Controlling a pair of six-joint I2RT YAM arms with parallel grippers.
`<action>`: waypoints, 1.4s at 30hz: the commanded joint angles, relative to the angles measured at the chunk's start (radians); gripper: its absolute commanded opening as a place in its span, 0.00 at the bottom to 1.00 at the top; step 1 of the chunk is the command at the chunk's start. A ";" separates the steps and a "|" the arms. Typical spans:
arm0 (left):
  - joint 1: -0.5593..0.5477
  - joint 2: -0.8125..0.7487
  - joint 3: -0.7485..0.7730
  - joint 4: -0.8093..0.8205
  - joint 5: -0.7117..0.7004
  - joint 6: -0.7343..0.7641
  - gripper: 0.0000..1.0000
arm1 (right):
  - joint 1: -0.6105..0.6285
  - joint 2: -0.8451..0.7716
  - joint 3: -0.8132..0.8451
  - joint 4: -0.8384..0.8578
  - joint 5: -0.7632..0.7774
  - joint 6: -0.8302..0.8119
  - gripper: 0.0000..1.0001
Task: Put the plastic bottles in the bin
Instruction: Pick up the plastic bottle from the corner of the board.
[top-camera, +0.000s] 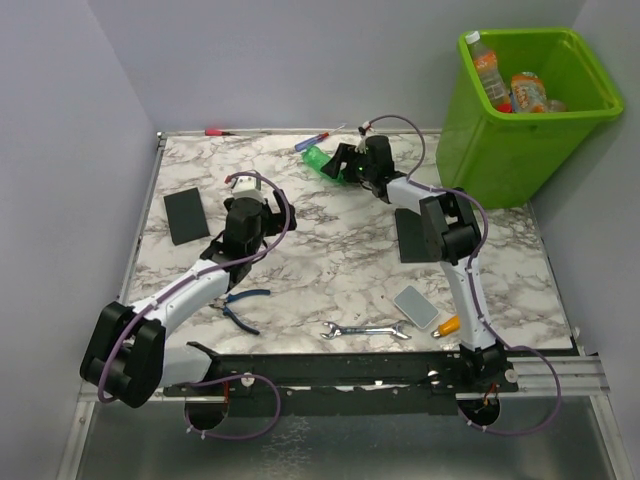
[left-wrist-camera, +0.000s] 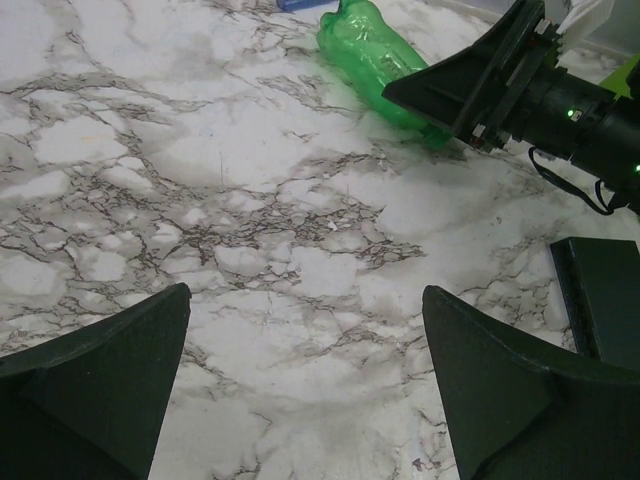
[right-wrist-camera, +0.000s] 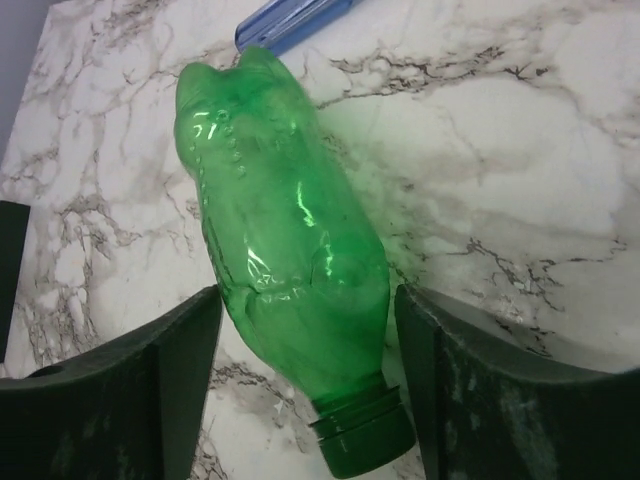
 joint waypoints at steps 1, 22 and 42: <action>-0.001 -0.048 -0.012 0.003 0.015 -0.017 0.98 | 0.015 -0.061 -0.068 0.017 -0.009 -0.027 0.68; -0.002 -0.293 -0.020 -0.011 0.064 0.128 0.99 | 0.069 -0.734 -0.707 -0.019 -0.172 0.042 0.06; -0.467 -0.350 0.053 -0.238 0.402 1.602 0.99 | 0.097 -1.341 -0.656 -1.131 -0.220 -0.198 0.00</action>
